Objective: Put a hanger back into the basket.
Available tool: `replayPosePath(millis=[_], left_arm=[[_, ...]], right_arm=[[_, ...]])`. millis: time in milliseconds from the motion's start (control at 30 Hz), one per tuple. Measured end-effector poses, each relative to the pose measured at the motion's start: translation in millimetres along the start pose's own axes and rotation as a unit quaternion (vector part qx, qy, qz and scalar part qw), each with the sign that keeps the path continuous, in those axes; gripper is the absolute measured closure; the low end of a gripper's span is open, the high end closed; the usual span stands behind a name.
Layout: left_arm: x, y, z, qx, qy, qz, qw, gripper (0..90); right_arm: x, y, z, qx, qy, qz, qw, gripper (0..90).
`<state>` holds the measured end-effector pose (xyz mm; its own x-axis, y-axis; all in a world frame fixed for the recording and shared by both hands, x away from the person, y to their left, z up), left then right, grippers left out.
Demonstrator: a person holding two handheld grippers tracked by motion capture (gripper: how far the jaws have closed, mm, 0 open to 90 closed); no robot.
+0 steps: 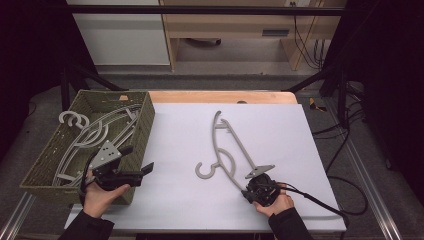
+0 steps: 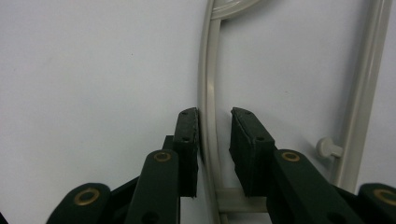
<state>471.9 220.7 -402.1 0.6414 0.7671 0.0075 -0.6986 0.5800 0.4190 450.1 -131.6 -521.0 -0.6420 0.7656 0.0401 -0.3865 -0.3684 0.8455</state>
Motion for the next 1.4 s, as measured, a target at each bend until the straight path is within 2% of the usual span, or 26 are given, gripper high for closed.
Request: replayPosePath(millis=[167, 300, 333, 367, 400, 500, 533, 600, 667, 700, 733, 833, 867, 967, 1000, 1067, 1100, 1133, 1167, 1200, 1233, 1267, 1300, 1333, 1367, 1400], left_arm=[[0.1, -1.1, -0.4, 0.002, -0.001, 0.001, 1.0000, 8.8], [-1.3, -1.9, -0.5, 0.002, -0.002, 0.001, 1.0000, 8.8], [-1.3, -1.9, -0.6, 0.004, -0.004, 0.001, 1.0000, 8.8], [-1.6, -2.0, -0.5, 0.003, -0.003, 0.001, 1.0000, 8.8], [-1.6, -2.0, -0.5, 0.003, -0.003, 0.001, 1.0000, 8.8], [-1.5, -1.8, -0.4, 0.003, -0.004, 0.000, 1.0000, 8.8], [-1.5, -1.7, -0.4, 0.003, -0.005, 0.000, 1.0000, 8.8], [-2.1, -1.7, -0.2, 0.003, -0.006, -0.002, 1.0000, 8.8], [-2.7, -1.8, 0.2, 0.002, -0.008, -0.003, 1.0000, 8.7], [-3.0, -1.6, 0.4, 0.002, -0.009, -0.004, 0.9999, 8.7], [-3.4, -1.4, 0.7, 0.003, -0.014, -0.003, 0.9999, 8.7], [-4.5, -1.4, 1.3, 0.002, -0.017, -0.004, 0.9998, 8.7], [-4.4, -1.1, 1.3, 0.004, -0.021, -0.003, 0.9998, 8.7], [-5.1, -0.7, 2.2, 0.006, -0.029, -0.003, 0.9996, 8.6], [-5.5, -0.4, 3.1, 0.006, -0.033, -0.004, 0.9994, 8.6], [-6.2, -0.3, 3.7, 0.007, -0.036, -0.006, 0.9993, 8.4], [-7.6, -0.8, 4.8, 0.010, -0.045, -0.009, 0.9989, 8.3], [-7.6, -0.8, 4.8, 0.010, -0.045, -0.009, 0.9989, 8.3], [-8.6, -1.0, 5.4, 0.013, -0.053, -0.011, 0.9984, 8.2], [-9.5, -1.4, 5.9, 0.014, -0.057, -0.013, 0.9982, 8.2], [-11.7, -2.1, 7.4, 0.020, -0.073, -0.019, 0.9970, 8.0], [-12.7, -2.5, 8.0, 0.024, -0.078, -0.021, 0.9964, 8.0], [-12.7, -2.5, 8.0, 0.024, -0.078, -0.021, 0.9964, 7.9], [-15.0, -3.0, 9.5, 0.030, -0.092, -0.026, 0.9950, 7.8], [-15.0, -3.0, 9.5, 0.030, -0.092, -0.026, 0.9950, 7.7], [-16.3, -3.0, 10.2, 0.034, -0.100, -0.028, 0.9940, 7.7]], right_arm=[[1.1, -0.4, -0.1, 0.003, -0.006, -0.003, 1.0000, 73.6], [0.7, -1.3, 1.3, 0.008, -0.001, -0.002, 1.0000, 77.8], [1.4, -1.5, 2.3, 0.011, -0.006, -0.001, 0.9999, 79.9], [0.7, -1.9, 3.0, 0.011, -0.005, -0.001, 0.9999, 80.7], [-1.8, -1.7, 2.9, 0.018, 0.008, 0.004, 0.9998, 81.5], [-2.4, -1.9, 3.8, 0.016, 0.013, 0.010, 0.9997, 82.7], [-4.0, -1.5, 4.9, 0.013, 0.003, 0.020, 0.9997, 82.8], [-4.4, -1.6, 5.8, 0.009, -0.002, 0.027, 0.9996, 82.9], [-5.3, 1.0, 10.9, -0.003, -0.012, 0.046, 0.9989, 83.0], [-5.3, 1.0, 10.9, -0.003, -0.012, 0.046, 0.9989, 83.0], [-5.0, 4.9, 14.0, -0.012, -0.016, 0.061, 0.9980, 83.0], [-4.7, 9.5, 16.1, -0.016, -0.017, 0.068, 0.9974, 83.1], [-4.2, 13.9, 18.1, -0.025, -0.013, 0.080, 0.9964, 83.1], [-4.0, 17.8, 20.2, -0.028, -0.012, 0.084, 0.9960, 83.1], [-4.9, 21.4, 23.1, -0.040, 0.000, 0.098, 0.9944, 83.1], [-4.5, 22.9, 24.6, -0.044, 0.004, 0.103, 0.9938, 83.0], [-3.2, 28.8, 29.1, -0.051, 0.019, 0.118, 0.9915, 83.0], [-3.2, 28.8, 29.1, -0.051, 0.019, 0.118, 0.9915, 83.0], [-0.8, 34.7, 34.3, -0.061, 0.031, 0.135, 0.9885, 83.0], [-0.8, 34.7, 34.3, -0.061, 0.031, 0.135, 0.9885, 83.0], [2.1, 41.5, 38.3, -0.067, 0.040, 0.153, 0.9852, 83.0], [2.3, 44.6, 40.6, -0.071, 0.052, 0.158, 0.9834, 83.0], [2.3, 44.6, 40.6, -0.071, 0.052, 0.158, 0.9834, 83.0], [4.8, 51.0, 44.7, -0.075, 0.065, 0.174, 0.9797, 83.0], [6.2, 54.3, 46.2, -0.076, 0.074, 0.178, 0.9783, 83.0], [6.2, 54.3, 46.2, -0.076, 0.074, 0.178, 0.9783, 83.0]])
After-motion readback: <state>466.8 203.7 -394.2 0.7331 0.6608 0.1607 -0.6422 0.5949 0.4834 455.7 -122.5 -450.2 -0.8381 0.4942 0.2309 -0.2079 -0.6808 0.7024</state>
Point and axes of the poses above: each handheld gripper's, and its own axes: y roughly backward along the jaws, z roughly out of its top, x roughly to its left, the point moved 7 cm from there along -y, roughly forward along the jaws
